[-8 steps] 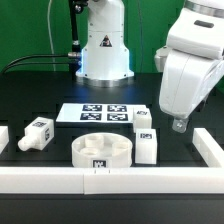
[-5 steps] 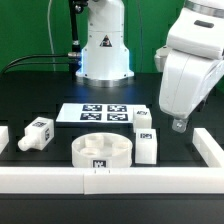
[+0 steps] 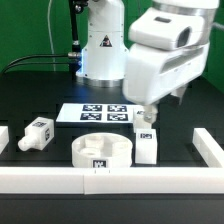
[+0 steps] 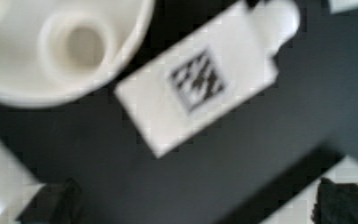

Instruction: Assemble stool

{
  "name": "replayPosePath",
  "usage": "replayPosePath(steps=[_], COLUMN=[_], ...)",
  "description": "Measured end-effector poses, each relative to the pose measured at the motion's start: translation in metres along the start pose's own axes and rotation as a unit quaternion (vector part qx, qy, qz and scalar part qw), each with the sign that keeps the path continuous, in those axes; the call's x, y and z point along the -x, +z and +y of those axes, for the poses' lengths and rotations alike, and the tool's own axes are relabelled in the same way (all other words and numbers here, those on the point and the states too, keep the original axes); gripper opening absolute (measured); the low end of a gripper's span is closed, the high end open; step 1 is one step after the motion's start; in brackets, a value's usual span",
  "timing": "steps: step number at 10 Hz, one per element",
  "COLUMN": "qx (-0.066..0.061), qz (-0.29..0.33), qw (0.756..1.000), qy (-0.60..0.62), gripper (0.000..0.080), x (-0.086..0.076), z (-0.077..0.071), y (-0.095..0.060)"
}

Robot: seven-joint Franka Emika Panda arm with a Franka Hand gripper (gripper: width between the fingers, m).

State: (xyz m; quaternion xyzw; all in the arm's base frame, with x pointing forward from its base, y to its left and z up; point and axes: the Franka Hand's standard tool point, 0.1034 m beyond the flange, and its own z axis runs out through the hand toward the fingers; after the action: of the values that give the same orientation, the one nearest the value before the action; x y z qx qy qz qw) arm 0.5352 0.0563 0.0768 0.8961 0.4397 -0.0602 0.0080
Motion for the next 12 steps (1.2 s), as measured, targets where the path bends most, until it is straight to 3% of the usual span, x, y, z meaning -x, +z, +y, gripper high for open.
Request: replayPosePath(steps=[6, 8, 9, 12], qx=[0.0, 0.002, -0.001, -0.007], qz=[0.002, 0.036, 0.033, 0.036], qw=[1.0, 0.991, 0.989, 0.974], qy=[-0.009, 0.132, 0.141, 0.225], gripper=[0.065, 0.065, 0.065, 0.065], x=[0.002, 0.01, 0.015, 0.012], z=[0.005, -0.001, -0.004, -0.005], y=[0.0, 0.013, 0.018, 0.017])
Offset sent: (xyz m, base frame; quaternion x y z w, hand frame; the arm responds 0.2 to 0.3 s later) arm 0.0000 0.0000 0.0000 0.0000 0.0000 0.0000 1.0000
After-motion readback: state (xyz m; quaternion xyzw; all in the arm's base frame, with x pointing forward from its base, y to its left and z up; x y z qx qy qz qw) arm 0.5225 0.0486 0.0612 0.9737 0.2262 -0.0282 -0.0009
